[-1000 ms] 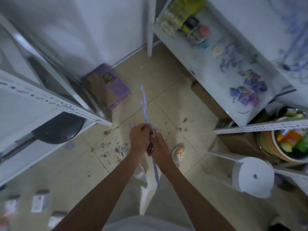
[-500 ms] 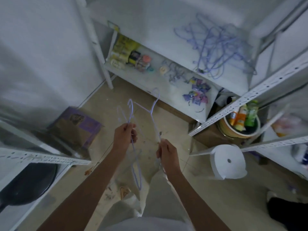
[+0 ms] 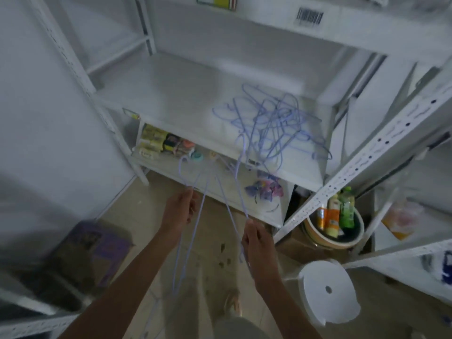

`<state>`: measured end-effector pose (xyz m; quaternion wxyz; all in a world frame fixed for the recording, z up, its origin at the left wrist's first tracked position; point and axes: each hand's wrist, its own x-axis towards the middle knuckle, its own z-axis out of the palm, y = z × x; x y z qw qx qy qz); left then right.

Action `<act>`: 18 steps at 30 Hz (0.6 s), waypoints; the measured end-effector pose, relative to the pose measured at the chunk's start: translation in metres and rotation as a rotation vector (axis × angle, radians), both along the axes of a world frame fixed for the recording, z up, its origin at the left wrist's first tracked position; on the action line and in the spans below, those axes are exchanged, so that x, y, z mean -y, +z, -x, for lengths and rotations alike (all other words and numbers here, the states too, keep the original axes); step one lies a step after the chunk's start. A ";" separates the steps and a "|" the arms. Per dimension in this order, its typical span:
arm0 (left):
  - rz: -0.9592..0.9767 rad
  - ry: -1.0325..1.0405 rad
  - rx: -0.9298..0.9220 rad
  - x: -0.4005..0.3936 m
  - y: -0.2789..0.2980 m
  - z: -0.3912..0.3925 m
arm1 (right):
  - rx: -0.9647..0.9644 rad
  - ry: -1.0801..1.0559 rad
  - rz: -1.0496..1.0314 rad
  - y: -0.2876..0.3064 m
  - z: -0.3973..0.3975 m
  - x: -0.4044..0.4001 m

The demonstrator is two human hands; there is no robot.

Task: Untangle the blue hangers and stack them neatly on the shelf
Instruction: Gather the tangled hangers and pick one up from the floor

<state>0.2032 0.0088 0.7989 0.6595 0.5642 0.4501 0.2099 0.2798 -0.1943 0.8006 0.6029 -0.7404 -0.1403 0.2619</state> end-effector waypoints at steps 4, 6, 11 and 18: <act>-0.077 -0.001 0.011 -0.007 0.020 -0.045 | 0.049 0.024 -0.008 0.009 -0.055 -0.019; -0.071 -0.012 0.046 -0.011 0.027 -0.065 | 0.035 0.020 -0.029 0.014 -0.081 -0.027; -0.061 -0.017 0.107 -0.036 0.034 -0.123 | 0.046 -0.018 -0.106 0.024 -0.150 -0.053; -0.055 -0.055 0.196 -0.106 0.039 -0.228 | -0.135 -0.309 -0.226 0.009 -0.255 -0.119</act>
